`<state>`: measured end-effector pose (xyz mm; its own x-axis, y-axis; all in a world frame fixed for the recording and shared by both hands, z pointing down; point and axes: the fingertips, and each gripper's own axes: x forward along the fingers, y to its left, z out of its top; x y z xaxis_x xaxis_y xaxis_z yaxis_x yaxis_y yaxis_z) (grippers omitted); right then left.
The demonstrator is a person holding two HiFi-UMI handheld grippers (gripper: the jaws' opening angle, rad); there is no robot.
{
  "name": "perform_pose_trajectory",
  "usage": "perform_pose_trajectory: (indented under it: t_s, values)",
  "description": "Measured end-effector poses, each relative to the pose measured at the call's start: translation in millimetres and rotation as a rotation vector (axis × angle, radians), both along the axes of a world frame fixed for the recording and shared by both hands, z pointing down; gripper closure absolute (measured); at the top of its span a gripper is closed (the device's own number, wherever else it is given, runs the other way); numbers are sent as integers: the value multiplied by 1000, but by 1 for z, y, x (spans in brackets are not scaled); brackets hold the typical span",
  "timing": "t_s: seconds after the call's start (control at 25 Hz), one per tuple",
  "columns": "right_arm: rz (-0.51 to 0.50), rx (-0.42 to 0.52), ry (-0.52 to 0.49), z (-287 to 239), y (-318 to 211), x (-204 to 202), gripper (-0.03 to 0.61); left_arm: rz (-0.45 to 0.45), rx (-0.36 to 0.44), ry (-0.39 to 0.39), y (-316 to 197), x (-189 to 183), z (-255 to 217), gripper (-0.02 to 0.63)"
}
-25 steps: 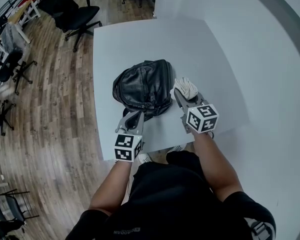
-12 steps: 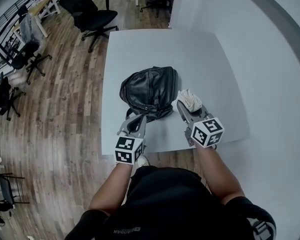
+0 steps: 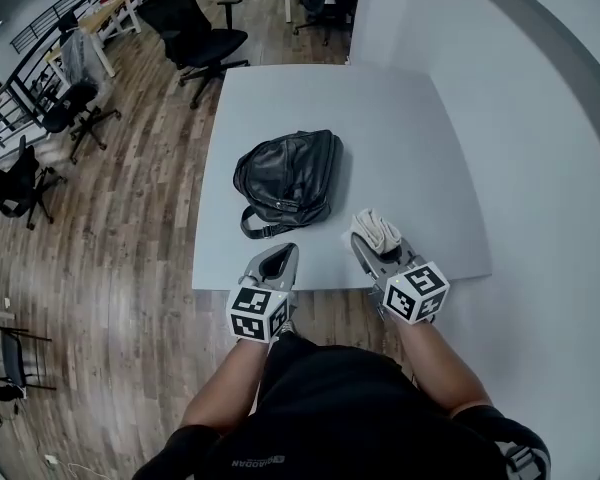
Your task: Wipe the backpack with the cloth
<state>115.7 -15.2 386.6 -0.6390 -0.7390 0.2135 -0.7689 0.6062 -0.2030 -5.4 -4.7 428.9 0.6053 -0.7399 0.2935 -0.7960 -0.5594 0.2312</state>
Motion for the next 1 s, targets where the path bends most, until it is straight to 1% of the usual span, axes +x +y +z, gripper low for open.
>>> perform_pose_trajectory:
  t_s: [0.24,0.44,0.64,0.8,1.0]
  values:
    - [0,-21,-47,9,50,26,471,-2,22,36,46,22,-19,609]
    - [-30,-46,-75,18,91,34,471,-34,23,36,87,26,-24,609]
    - [-59,-53,-78,23,118,33,472,-57,9,20,121,30,-21,609]
    - [-59,-42,-71,20,130,34,472,-40,19,7,134,39,-28,609]
    - [-38,-36,-69,21,139,37,472,4,44,7,135,48,-36,609]
